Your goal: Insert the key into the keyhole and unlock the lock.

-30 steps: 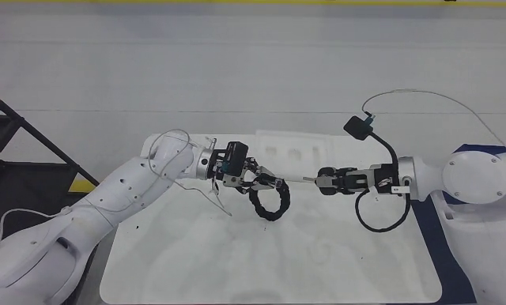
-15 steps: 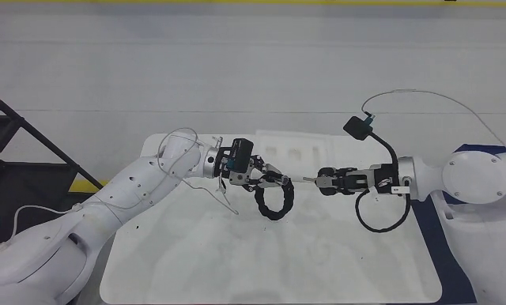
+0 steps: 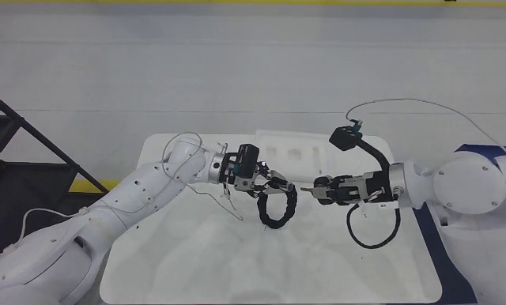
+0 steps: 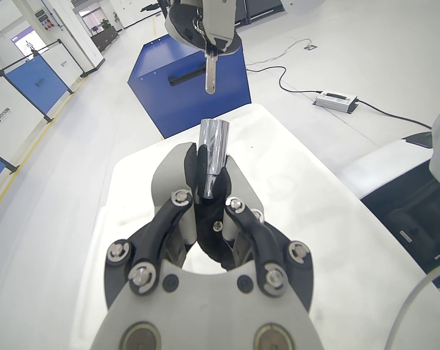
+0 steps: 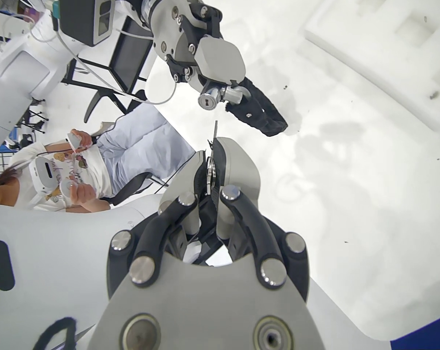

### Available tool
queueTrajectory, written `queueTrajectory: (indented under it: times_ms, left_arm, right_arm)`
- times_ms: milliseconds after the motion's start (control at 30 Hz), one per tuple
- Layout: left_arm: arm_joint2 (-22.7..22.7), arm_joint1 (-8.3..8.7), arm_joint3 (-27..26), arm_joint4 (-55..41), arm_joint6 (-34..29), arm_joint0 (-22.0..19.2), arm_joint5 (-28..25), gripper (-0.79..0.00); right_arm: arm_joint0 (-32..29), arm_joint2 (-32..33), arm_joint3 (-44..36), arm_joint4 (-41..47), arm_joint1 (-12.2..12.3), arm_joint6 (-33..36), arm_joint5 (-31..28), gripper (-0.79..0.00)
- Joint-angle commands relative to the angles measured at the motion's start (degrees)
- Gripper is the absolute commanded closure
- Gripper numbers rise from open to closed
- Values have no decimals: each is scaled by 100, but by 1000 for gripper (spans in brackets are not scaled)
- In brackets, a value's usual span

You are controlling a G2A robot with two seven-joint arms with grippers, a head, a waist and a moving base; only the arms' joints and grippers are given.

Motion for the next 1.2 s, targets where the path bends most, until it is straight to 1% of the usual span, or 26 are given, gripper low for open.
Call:
queueTrajectory:
  times_ms: [0,100,300,500,733,1167]
  left_arm:
    - [16,-62,62,45,84,11,27,0]
    - [70,-176,126,140,316,14,51,0]
    - [189,-380,319,152,433,-76,167,0]
    - [326,-504,468,20,487,-139,221,0]
    - [472,-541,601,-116,542,-185,275,0]
    - [722,-495,639,-357,665,-239,398,0]
  right_arm:
    - [84,-96,-81,-51,6,69,52,0]
    - [218,-281,-205,-184,21,177,99,0]
    - [472,-544,-305,-223,75,177,204,0]
    - [612,-690,-231,-366,153,175,216,0]
    - [697,-686,-185,-355,231,177,213,0]
    - [839,-888,-56,-444,351,140,251,0]
